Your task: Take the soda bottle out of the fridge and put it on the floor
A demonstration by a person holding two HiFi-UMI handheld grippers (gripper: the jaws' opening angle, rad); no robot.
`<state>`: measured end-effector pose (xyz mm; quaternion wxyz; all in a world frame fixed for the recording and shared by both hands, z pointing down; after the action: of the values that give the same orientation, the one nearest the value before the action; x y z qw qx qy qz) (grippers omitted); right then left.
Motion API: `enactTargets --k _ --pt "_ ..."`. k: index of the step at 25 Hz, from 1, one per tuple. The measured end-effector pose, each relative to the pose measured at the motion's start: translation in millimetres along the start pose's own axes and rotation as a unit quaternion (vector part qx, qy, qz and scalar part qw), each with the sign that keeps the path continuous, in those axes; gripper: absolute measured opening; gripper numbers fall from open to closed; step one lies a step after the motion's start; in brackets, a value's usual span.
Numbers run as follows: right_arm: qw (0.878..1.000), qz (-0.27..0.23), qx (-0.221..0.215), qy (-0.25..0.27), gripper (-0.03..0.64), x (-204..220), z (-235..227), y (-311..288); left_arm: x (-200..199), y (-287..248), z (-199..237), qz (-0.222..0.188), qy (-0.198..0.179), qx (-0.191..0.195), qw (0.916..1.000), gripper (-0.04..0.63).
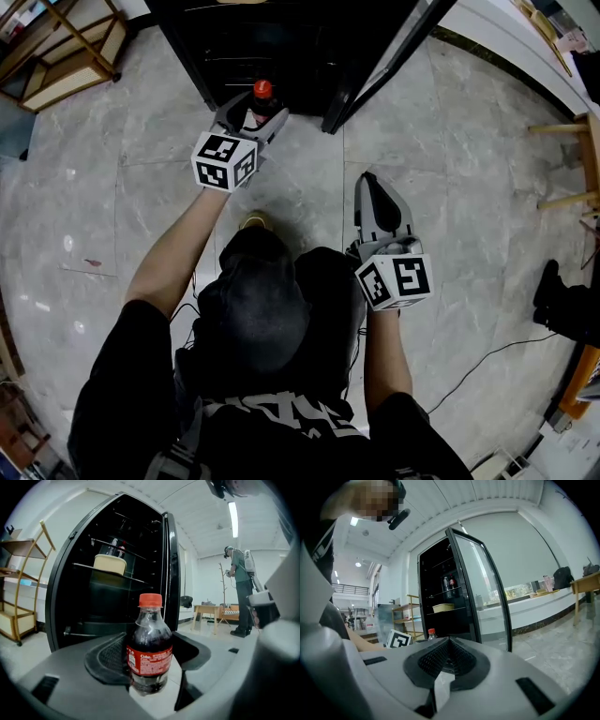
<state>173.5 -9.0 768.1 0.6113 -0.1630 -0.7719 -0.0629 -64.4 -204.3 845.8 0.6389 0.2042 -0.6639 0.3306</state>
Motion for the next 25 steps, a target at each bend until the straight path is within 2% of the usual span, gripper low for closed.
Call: enactTargets --k 10,14,25 --pt "1.0 0.012 -0.003 -0.005 0.021 33 -8 -15 110 -16 -10 0.038 0.016 -0.003 0.9991 0.299" --pt "0.999 0.018 -0.002 -0.033 0.021 49 -15 -20 147 -20 -12 0.056 0.02 -0.004 0.9982 0.299" --pt "0.999 0.02 0.01 -0.031 0.021 62 -24 -24 204 -27 -17 0.077 0.024 -0.012 0.9966 0.299"
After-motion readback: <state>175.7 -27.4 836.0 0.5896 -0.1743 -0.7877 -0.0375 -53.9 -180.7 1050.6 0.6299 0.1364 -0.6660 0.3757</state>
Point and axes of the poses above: the fingertips, and each gripper's own axes: y backward along the fingers, z to its left, x out of its underside, the point moved 10 cm from there along y, backward along the fingers, and after that the axes turned 4 degrees about -y, right-handed, at the moved point
